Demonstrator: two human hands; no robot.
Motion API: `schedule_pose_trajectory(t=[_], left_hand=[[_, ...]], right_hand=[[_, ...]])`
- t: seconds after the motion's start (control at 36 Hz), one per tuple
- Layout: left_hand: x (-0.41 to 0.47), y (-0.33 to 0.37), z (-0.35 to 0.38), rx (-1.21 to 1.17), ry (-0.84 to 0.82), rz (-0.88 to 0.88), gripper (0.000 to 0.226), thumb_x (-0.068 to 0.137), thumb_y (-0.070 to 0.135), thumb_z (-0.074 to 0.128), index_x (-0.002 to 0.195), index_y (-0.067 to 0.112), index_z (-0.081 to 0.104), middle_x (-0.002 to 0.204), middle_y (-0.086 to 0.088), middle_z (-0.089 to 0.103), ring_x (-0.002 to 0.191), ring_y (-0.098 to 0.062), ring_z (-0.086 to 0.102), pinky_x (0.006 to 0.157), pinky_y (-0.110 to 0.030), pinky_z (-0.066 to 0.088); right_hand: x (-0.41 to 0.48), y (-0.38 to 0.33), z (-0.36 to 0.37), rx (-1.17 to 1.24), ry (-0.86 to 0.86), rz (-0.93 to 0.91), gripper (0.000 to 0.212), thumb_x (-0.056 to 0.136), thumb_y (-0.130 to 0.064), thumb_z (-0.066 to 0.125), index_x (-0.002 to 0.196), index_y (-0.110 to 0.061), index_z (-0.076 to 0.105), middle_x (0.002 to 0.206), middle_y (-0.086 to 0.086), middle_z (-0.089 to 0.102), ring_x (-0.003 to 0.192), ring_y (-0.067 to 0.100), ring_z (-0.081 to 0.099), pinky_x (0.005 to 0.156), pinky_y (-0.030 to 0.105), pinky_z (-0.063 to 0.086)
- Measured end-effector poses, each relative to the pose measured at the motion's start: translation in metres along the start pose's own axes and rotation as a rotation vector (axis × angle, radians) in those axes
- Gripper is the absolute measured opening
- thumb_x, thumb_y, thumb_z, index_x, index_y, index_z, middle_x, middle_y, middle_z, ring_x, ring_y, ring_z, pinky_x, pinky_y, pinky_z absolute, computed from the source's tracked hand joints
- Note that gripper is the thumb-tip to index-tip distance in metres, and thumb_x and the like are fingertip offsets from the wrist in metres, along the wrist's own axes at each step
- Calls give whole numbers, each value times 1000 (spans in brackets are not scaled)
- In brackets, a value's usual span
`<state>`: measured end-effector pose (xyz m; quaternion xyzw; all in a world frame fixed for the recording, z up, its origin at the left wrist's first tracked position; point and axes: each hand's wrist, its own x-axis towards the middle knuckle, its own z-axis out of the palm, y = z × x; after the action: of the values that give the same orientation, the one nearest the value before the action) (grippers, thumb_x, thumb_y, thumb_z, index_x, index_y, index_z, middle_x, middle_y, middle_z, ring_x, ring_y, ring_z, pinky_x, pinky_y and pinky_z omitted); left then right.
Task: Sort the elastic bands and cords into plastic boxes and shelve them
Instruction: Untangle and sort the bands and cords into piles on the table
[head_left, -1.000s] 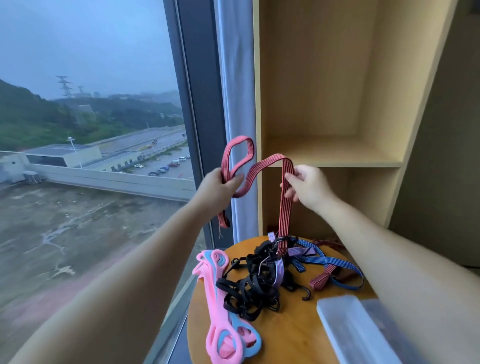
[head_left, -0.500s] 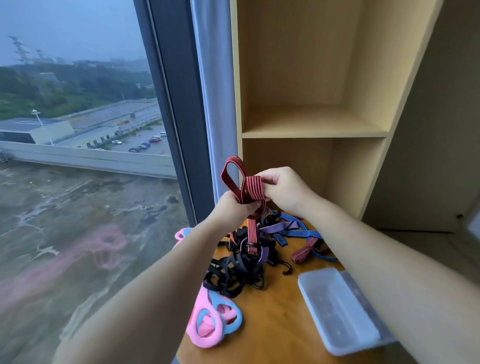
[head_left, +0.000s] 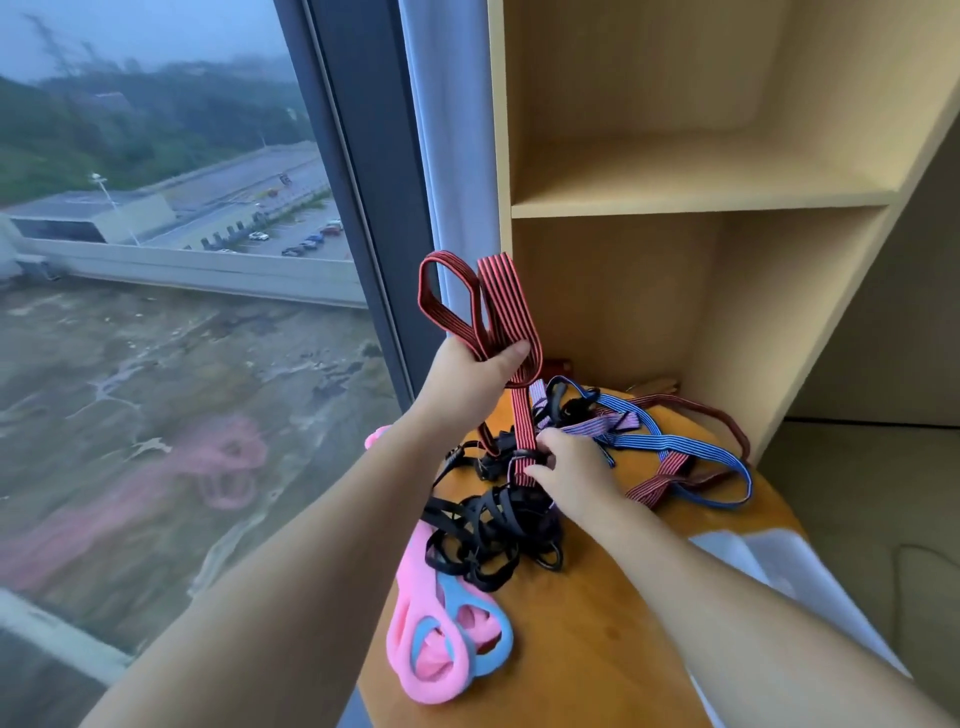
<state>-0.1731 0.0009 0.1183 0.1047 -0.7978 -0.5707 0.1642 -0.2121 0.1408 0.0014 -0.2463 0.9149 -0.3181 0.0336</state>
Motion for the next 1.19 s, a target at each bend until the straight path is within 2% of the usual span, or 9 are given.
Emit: schedule_pose_trajectory(t=[0.17,0.25,0.39,0.58,0.69,0.86,0.97,1.11,1.19], left_hand=[[12,-12,-7,-36,88,-12,15,93,29,65,81,38,62,81,20,69,78,5,65,64,-15,46],[17,-18,-9,-48,133,-37,10,93,27,65,85,33,65,83,17,69,81,-2,67,66,-17,47],[18,-23,-7,-33,187,-73,15,92,29,66,106,22,67,84,14,68,76,-2,65,60,-17,45],[21,-2,-14,-52,242,-46,13,92,29,66,99,19,70,72,16,67,53,6,60,46,-10,42],[15,10,-15,-51,150,-10,10,92,29,66,82,28,65,59,17,65,45,4,54,47,-16,44],[-2,28,-13,-150,-18,-18,15,94,26,64,81,19,62,56,5,45,42,-9,37,44,-23,36],[-7,35,-18,-141,-63,-67,15,94,25,64,84,15,59,63,-2,40,48,-14,33,46,-25,33],[-9,31,-28,8,-59,-250,24,88,31,72,90,10,61,66,-5,53,49,-15,34,44,-25,33],[-11,31,-27,128,7,-401,69,75,47,80,119,4,49,79,-11,56,55,-15,41,47,-27,40]], right_hand=[[1,8,1,137,126,-23,18,91,-21,68,91,-4,71,74,4,65,69,20,59,57,24,42],[0,12,-4,136,163,-97,16,90,-15,69,90,1,71,83,11,67,77,24,61,69,34,50],[-6,17,-12,157,122,-272,5,85,-3,70,89,-3,73,86,-5,58,73,2,51,72,11,39],[-14,37,-18,-63,-317,-209,31,86,-18,70,117,-18,69,104,-13,58,88,9,58,80,27,49],[-9,27,-22,146,-128,-84,44,86,-22,69,130,-21,61,109,-9,64,89,6,58,79,20,45],[0,2,-35,344,-123,31,68,88,-27,69,148,-21,37,142,-1,49,128,19,48,103,34,41],[-11,-5,-38,361,-84,39,14,97,-15,57,102,-14,69,98,3,73,93,19,68,87,45,55],[-30,0,-54,624,-183,109,19,96,-6,55,109,-14,66,79,9,73,67,17,69,62,35,59],[-32,1,-75,637,-59,129,20,91,-6,59,107,-19,57,66,4,69,49,12,60,51,29,50]])
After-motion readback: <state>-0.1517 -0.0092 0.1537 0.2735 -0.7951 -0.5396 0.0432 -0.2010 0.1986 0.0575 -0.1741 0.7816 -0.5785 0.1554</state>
